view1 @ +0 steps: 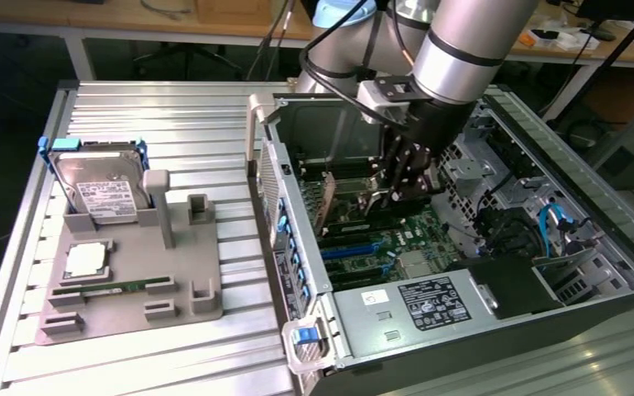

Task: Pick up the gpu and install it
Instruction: 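Insert the gpu into the slot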

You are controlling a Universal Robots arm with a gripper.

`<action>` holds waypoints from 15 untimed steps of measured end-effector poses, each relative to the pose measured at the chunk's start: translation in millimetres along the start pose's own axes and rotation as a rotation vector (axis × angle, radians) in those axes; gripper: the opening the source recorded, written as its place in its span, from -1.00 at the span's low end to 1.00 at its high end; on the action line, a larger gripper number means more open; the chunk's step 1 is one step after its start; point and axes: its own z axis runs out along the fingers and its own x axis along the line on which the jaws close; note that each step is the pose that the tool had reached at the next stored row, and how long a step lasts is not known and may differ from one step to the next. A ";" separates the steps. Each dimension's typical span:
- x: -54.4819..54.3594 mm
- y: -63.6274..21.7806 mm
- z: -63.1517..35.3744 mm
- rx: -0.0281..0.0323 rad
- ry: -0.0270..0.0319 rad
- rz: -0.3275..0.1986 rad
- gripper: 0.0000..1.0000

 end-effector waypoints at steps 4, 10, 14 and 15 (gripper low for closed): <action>4.4 3.5 2.1 0.0000 -0.0001 0.000 -0.47; 8.3 8.2 6.6 0.0000 -0.0002 0.000 -0.47; 8.4 11.0 10.8 -0.0001 -0.0001 0.000 -0.47; 8.4 12.0 11.9 -0.0001 -0.0001 0.000 -0.47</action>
